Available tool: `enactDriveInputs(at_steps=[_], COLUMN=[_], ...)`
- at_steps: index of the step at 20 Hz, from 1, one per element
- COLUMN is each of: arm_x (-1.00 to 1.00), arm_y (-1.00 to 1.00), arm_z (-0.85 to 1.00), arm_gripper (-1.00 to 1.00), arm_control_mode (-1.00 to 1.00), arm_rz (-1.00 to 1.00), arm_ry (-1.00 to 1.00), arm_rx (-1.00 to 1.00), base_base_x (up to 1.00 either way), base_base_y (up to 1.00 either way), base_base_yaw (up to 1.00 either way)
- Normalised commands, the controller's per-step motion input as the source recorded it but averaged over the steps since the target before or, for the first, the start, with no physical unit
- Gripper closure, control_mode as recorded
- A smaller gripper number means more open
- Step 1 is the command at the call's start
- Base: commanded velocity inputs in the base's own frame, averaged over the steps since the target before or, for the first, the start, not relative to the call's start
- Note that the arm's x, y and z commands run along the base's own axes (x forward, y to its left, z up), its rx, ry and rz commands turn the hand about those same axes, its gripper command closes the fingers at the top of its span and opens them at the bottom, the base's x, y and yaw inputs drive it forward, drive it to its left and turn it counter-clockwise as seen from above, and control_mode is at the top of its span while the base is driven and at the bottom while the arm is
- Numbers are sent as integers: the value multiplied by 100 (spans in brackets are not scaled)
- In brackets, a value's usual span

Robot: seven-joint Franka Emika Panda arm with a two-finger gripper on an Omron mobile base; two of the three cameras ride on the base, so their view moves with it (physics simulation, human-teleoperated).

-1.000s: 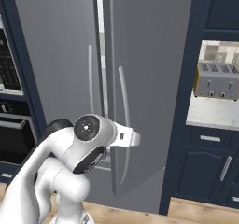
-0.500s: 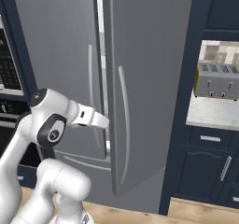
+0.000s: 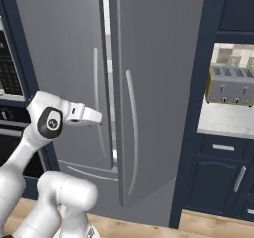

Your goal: Gather the eggplant and lime from the fridge and place them on a tray on the dining counter. Then gather the chicken drumsticks from the fridge and place them on the other tray.

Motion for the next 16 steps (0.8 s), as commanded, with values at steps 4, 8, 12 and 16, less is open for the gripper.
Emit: enactDriveInputs(at_steps=[4, 8, 12, 16], arm_x=[65, 44, 26, 6], arm_y=[16, 0, 0, -1], arm_z=[0, 0, 0, 0], arm_gripper=[-100, -100, -100, -100], arm_control_mode=[-100, -100, -100, -100], arm_rz=[-17, -15, -9, -8], arm_ry=[9, 6, 7, 8], arm_rx=[-11, -13, -11, -7], base_base_x=[0, 0, 0, 0], base_base_y=[0, 0, 0, 0], base_base_yaw=[0, 0, 0, 0])
